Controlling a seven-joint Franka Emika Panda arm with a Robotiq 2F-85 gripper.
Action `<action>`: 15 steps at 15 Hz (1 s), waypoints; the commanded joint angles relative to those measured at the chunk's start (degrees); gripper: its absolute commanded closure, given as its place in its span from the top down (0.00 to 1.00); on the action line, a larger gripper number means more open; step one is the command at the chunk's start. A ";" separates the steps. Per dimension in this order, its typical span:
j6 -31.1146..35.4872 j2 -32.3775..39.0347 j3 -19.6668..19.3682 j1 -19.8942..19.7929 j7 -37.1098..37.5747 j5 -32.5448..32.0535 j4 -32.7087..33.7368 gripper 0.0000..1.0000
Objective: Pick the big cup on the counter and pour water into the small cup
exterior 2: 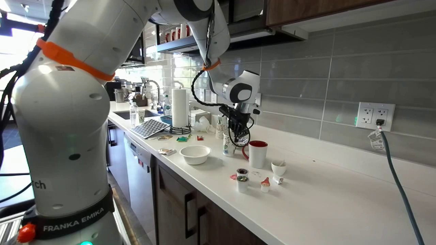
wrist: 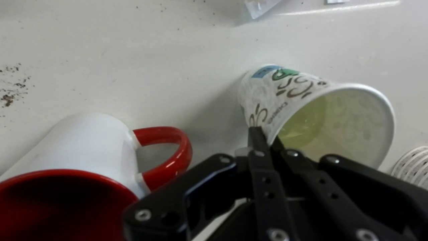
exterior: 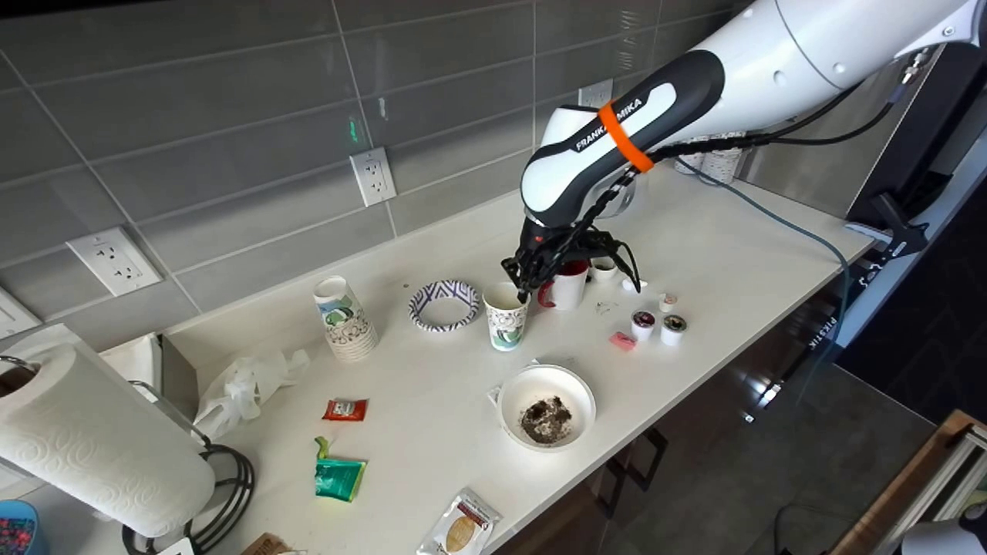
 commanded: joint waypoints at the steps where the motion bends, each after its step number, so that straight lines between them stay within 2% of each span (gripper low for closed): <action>1: -1.64 1.08 1.01 -0.82 -1.32 0.45 1.76 0.01; 8: -1.37 -1.52 1.45 -0.09 -0.99 0.09 0.41 0.01; 12: -1.27 -5.26 0.40 1.98 1.55 -2.39 -1.74 0.01; 15: -0.81 -9.28 -1.12 4.00 6.18 -5.91 -4.61 0.01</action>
